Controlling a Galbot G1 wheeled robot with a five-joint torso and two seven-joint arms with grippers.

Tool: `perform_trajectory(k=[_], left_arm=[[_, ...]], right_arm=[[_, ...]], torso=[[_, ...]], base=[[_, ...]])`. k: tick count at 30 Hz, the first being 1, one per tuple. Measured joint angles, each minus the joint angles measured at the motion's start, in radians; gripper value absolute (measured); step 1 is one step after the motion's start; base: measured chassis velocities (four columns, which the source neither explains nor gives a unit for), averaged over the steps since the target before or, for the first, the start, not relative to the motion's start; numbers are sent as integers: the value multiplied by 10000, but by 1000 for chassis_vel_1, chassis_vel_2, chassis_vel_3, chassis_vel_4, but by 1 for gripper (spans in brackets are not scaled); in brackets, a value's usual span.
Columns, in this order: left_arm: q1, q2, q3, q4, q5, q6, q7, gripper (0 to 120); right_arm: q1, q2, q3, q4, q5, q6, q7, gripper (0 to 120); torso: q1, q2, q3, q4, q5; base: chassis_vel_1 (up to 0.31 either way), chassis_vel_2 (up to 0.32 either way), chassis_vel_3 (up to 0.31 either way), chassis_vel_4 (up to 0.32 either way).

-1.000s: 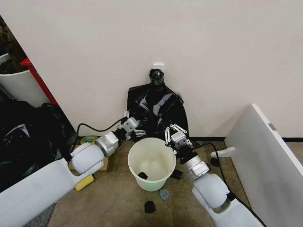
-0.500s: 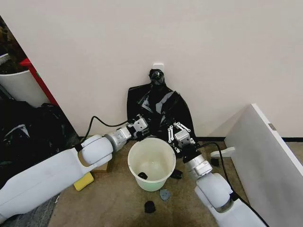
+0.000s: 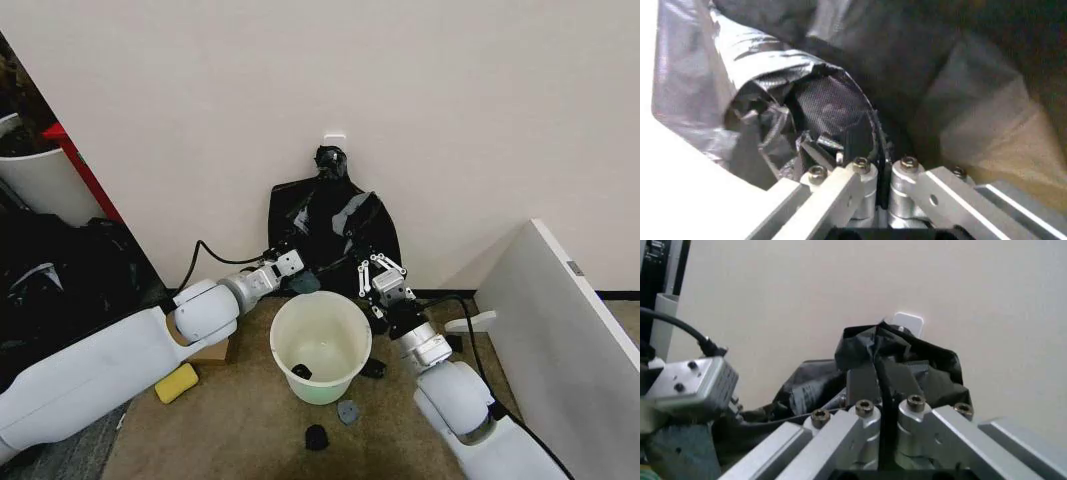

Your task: Place the garbage bag over the trash bin.

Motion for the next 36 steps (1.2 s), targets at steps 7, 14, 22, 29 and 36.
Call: perform_trajectory(k=[7, 14, 22, 29, 36], left_arm=[[952, -381, -1093, -61, -1485, -1712, -1181, 0], [3637, -610, -4023, -1266, -4231, -3586, -2237, 0], [5758, -642, -5518, -2640, -5230, -4672, -2168, 0], [6455, -522, -5719, -3665, -5300, -4751, -2237, 0], [7482, -383, -5776, -4599, -5451, -4596, -2428, 0]], right_arm=[[-247, 113, 237, 33, 250, 61, 242, 0], [-775, 308, 550, 504, 1683, -97, 713, 0], [-1328, 171, 707, 1364, 3248, -588, 1269, 0], [-1841, 101, 637, 2324, 4116, -1138, 1598, 0], [-2624, 6, 633, 3066, 4158, -1322, 1586, 0]], torso=[[0, 1, 0, -3, 0], [-1, 1, -1, 1, -1], [-1, 1, -1, 0, -2], [-1, 2, -2, -1, 1], [-1, 2, -1, -1, -1]], base=[[0, 0, 0, 0], [0, 0, 0, 0], [0, 0, 0, 0], [0, 0, 0, 0], [0, 0, 0, 0]])
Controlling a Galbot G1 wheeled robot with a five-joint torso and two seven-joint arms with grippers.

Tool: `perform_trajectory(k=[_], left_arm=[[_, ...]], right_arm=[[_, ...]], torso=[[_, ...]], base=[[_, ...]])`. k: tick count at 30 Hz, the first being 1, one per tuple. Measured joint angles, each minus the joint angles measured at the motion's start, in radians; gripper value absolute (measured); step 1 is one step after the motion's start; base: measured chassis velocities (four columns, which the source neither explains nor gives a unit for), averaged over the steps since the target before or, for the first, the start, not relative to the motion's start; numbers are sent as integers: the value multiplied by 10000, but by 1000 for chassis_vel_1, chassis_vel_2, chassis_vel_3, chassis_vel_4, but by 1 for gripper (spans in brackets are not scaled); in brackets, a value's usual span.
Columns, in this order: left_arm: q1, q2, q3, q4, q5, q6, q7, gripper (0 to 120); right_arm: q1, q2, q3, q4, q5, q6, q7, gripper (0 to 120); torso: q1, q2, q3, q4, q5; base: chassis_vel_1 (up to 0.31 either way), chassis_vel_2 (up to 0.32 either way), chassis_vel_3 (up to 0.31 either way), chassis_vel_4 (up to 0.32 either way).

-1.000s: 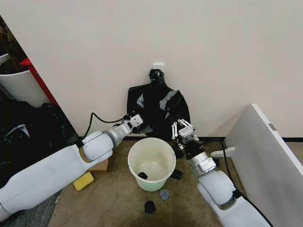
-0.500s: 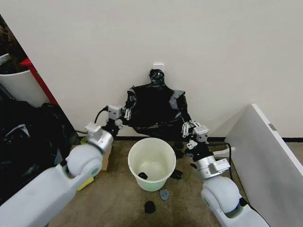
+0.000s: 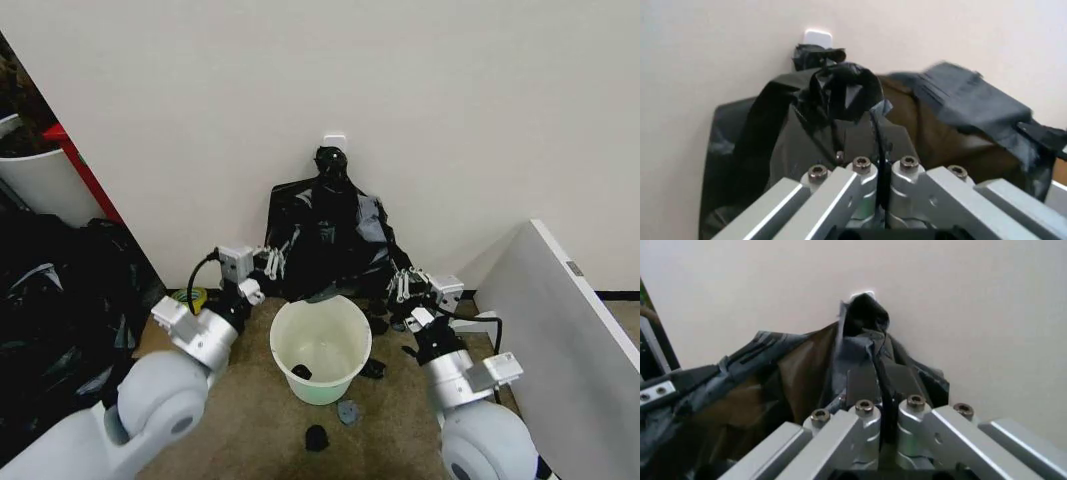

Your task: Place the garbage bag over the trash bin.

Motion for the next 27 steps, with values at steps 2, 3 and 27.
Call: perform_trajectory(k=[2, 3, 27], left_arm=[[43, 0, -5, -35, 0, 2, -2, 0], [212, 0, -15, -160, 0, 21, -10, 0], [974, -414, 139, -101, 293, 65, -173, 0]], right_arm=[[-48, -13, 20, 36, 2, -4, -4, 0], [-215, -54, 110, 151, 32, -12, -25, 0], [-900, 22, -77, -55, 1372, -190, 250, 0]], torso=[[0, 0, 0, 0, 0], [0, 0, 0, 0, 1], [1, 0, 1, 0, 1]], base=[[0, 0, 0, 0], [0, 0, 0, 0], [0, 0, 0, 0]])
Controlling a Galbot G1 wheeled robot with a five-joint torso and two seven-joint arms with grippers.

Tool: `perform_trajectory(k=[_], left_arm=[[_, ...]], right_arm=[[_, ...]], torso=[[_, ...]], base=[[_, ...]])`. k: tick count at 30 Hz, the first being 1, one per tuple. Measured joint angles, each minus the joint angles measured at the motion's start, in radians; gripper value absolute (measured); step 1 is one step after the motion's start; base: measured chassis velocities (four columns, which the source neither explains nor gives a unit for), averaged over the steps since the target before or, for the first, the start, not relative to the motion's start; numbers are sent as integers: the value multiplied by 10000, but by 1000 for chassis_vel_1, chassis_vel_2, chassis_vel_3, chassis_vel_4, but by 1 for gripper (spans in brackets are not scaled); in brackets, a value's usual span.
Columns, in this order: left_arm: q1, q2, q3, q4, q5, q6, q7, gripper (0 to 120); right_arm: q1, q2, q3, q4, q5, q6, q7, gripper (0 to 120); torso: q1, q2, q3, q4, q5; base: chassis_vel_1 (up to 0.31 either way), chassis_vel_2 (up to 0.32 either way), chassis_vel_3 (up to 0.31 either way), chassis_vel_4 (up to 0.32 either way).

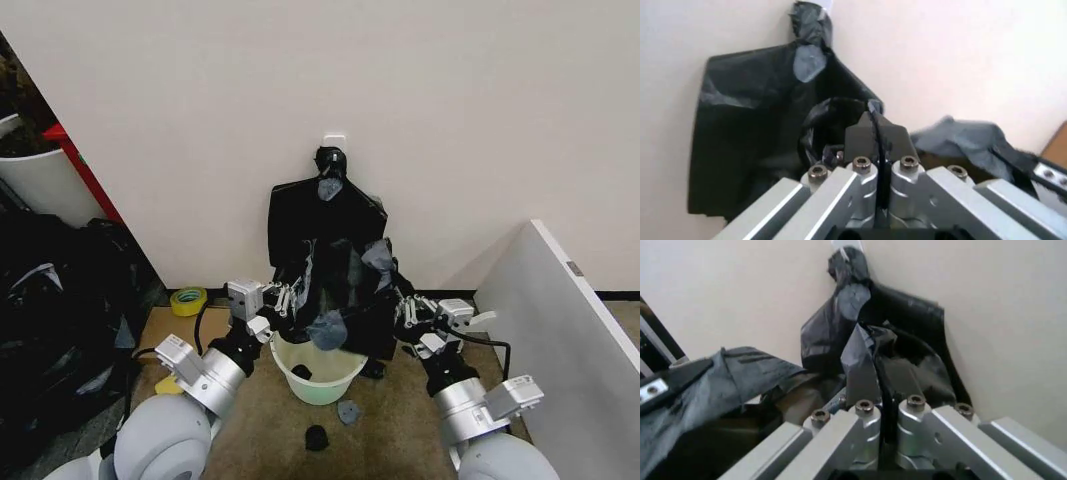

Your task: Place the garbage bag over the trash bin.

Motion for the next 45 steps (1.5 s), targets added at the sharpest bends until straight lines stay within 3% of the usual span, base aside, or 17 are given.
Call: perform_trajectory(k=[8, 15, 18, 24, 29, 36, 45], left_arm=[[-849, -132, -28, 790, 96, -310, -135, 0], [-1073, -328, -37, 1110, 39, -452, -156, 0], [-1009, -483, 105, 1307, 114, -487, -149, 0], [-833, -1383, 717, 2233, 439, -543, -227, 0], [-935, -1541, 1043, 2615, 605, -569, -246, 0], [-550, -1884, 1070, 3084, 836, -728, -221, 0], [-757, -2537, 1435, 3599, 1284, -808, -184, 0]], right_arm=[[1256, 596, -740, -752, 478, 19, 167, 0], [1514, 985, -850, -1347, 636, 205, 97, 0], [1470, 1034, -774, -1598, 561, 331, 48, 0], [978, 743, -189, -1991, 291, 629, -16, 0], [733, 545, 16, -2250, 326, 830, -7, 0], [379, 942, -105, -2938, -224, 1190, -53, 0], [-127, 976, -324, -3210, -1321, 753, 551, 0]], torso=[[1, -2, 1, 2, -3], [0, -2, 0, 0, 0], [1, -2, 1, 1, 1], [0, -2, 1, 0, 0], [0, -2, 0, -2, 0], [0, -2, 0, 2, 0], [0, -2, 0, -2, -2]], base=[[0, 0, 0, 0], [0, 0, 0, 0], [0, 0, 0, 0], [0, 0, 0, 0], [0, 0, 0, 0], [0, 0, 0, 0], [0, 0, 0, 0]])
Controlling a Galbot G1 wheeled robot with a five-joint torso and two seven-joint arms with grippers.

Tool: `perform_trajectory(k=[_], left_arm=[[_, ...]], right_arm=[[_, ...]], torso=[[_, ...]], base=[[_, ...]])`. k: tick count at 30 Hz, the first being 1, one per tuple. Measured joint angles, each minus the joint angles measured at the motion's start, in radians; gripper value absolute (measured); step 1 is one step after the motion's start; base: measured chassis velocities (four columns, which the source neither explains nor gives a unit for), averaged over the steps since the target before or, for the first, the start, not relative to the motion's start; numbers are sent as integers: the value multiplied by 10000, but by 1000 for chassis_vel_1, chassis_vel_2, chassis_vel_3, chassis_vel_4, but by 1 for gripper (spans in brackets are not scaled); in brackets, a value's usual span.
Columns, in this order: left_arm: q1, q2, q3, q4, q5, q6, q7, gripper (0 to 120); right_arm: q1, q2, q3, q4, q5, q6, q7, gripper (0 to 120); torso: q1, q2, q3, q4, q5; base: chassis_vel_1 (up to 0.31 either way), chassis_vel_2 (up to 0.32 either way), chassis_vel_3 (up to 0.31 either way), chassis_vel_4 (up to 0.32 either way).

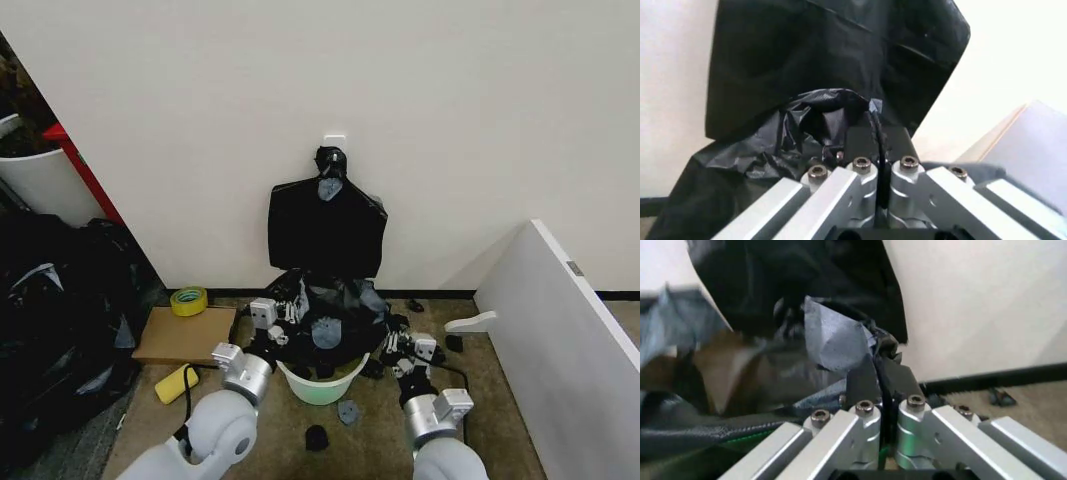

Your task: Place the garbage bag over the trash bin.

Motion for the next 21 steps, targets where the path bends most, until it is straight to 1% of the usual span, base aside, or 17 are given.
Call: perform_trajectory(k=[6, 9, 10, 12, 15, 16, 21], left_arm=[[174, 1, -37, 124, 296, -109, 32, 0], [863, -15, -300, -18, 603, -125, -130, 0], [863, -15, -300, -18, 603, -125, -130, 0], [1104, -19, -369, -129, 659, 11, -319, 0], [1509, 29, -464, -343, 745, 426, -760, 0], [1509, 29, -464, -343, 745, 426, -760, 0], [2210, 231, -687, -928, 849, 539, -882, 0]], right_arm=[[-256, 40, 14, -48, -416, 18, 42, 0], [-495, 144, -2, -45, -677, -162, 258, 0], [-495, 144, -2, -45, -677, -162, 258, 0], [-572, 193, -79, -105, -838, -348, 438, 0], [-650, 266, -191, -214, -1030, -862, 677, 0], [-650, 266, -191, -214, -1030, -862, 677, 0], [-697, 235, -418, -135, -1073, -1612, 807, 0]], torso=[[0, 0, 0, 0, 1], [0, 0, 0, 3, 0], [0, 0, 0, 3, 0], [0, 0, -1, 3, 0], [0, 0, 0, 3, 0], [0, 0, 0, 3, 0], [0, 0, -1, 2, 0]], base=[[0, 0, 0, 0], [0, 0, 0, 0], [0, 0, 0, 0], [0, 0, 0, 0], [0, 0, 0, 0], [0, 0, 0, 0], [0, 0, 0, 0]])
